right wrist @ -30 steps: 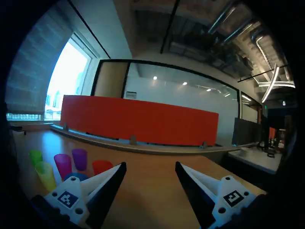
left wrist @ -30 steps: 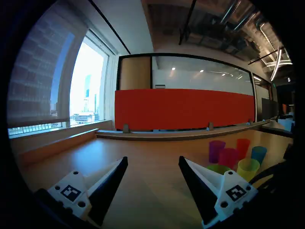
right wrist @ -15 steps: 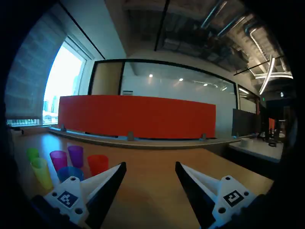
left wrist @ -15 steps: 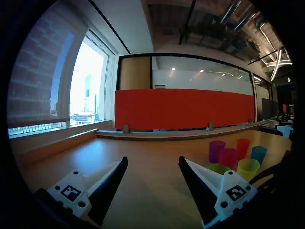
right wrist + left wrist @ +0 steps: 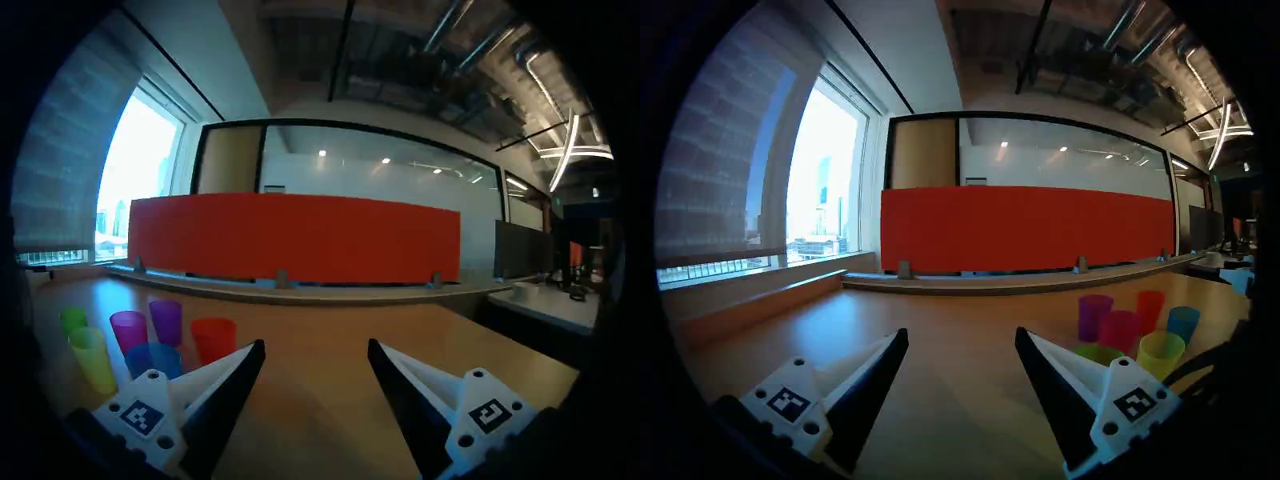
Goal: Pour water
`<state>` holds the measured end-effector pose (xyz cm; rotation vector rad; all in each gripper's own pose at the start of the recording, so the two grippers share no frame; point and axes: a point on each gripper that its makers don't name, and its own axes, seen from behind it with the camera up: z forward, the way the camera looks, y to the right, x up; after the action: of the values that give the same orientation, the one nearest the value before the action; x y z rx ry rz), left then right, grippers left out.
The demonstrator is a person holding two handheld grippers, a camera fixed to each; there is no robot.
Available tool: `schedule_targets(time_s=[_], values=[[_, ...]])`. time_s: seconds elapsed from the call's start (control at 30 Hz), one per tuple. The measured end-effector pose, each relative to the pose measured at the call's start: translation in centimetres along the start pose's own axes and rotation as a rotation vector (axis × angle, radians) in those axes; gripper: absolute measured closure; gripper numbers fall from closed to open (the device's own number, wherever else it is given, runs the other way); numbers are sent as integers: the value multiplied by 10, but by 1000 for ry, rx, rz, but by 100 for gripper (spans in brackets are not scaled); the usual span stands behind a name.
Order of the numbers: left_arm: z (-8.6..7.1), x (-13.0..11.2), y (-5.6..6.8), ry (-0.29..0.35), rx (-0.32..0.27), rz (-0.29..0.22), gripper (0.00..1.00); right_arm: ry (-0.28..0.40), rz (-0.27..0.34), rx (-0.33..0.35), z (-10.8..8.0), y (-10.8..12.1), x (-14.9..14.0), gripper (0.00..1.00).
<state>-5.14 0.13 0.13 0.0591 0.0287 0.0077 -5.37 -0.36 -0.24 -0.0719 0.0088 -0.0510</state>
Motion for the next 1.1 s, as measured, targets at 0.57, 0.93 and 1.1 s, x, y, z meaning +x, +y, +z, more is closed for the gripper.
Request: schedule_targets(time_s=[0.57, 0.93, 1.1], values=[[-1, 0, -1, 0, 0, 0, 1, 7, 44, 15, -3, 0, 1, 0], [-1, 0, -1, 0, 0, 0, 1, 7, 44, 21, -3, 0, 1, 0], [-1, 0, -1, 0, 0, 0, 0, 8, 45, 21, -5, 1, 1, 0]])
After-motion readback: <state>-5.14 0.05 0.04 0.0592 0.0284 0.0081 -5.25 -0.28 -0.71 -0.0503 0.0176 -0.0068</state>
